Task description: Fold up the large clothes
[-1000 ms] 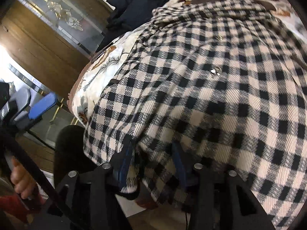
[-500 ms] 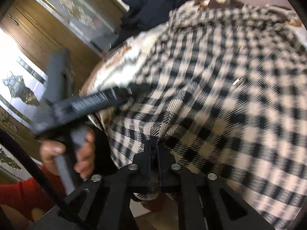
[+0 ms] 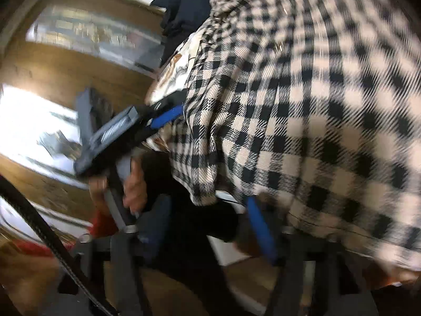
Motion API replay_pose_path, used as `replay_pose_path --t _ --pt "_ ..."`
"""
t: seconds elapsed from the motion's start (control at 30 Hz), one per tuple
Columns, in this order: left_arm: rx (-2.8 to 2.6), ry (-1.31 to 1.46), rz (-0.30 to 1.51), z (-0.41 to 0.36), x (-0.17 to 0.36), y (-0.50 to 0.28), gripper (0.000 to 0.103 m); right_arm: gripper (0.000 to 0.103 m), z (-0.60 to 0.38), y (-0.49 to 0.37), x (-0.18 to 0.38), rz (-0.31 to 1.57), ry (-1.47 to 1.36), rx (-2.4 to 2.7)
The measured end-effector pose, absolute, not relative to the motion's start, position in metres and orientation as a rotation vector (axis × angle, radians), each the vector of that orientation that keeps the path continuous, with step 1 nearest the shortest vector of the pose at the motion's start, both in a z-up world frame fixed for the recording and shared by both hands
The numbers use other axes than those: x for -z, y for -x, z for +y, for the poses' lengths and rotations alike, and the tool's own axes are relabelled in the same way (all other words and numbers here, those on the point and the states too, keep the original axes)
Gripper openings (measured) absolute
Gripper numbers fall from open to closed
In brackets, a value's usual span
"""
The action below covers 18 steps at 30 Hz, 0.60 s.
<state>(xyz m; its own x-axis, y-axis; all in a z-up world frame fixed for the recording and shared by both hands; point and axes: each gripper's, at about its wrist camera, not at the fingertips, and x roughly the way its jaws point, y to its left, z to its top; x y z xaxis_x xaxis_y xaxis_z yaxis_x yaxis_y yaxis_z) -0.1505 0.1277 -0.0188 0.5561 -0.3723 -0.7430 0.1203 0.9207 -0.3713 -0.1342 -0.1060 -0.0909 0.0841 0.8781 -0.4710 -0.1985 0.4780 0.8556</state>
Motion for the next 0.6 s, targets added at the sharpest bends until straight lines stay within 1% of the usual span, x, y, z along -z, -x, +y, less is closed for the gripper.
replay_pose_path --t 0.1,0.17,0.23,0.37,0.43,0.53,0.6 --pt "0.307 0.298 0.941 0.125 0.013 0.162 0.058 0.069 -0.097 0.119 0.113 1.274 -0.809 -0.904" --pt "0.304 0.302 0.934 0.125 0.009 0.166 0.058 0.062 -0.090 0.116 0.115 1.267 -0.816 -0.903" --pt "0.295 0.296 0.922 0.125 0.005 0.169 0.058 0.008 -0.081 0.121 0.098 1.218 -0.744 -0.939" --pt "0.302 0.302 0.928 0.125 0.003 0.168 0.058 0.008 -0.072 0.141 0.053 1.056 -0.575 -0.966" --pt "0.313 0.293 0.933 0.123 0.002 0.170 0.058 0.006 -0.075 0.148 0.037 0.997 -0.534 -0.962" --pt "0.314 0.278 0.937 0.122 0.004 0.174 0.058 0.006 -0.092 0.160 0.024 0.936 -0.486 -0.907" --pt "0.310 0.278 0.943 0.122 0.006 0.174 0.058 0.006 -0.104 0.166 0.019 0.932 -0.443 -0.879"
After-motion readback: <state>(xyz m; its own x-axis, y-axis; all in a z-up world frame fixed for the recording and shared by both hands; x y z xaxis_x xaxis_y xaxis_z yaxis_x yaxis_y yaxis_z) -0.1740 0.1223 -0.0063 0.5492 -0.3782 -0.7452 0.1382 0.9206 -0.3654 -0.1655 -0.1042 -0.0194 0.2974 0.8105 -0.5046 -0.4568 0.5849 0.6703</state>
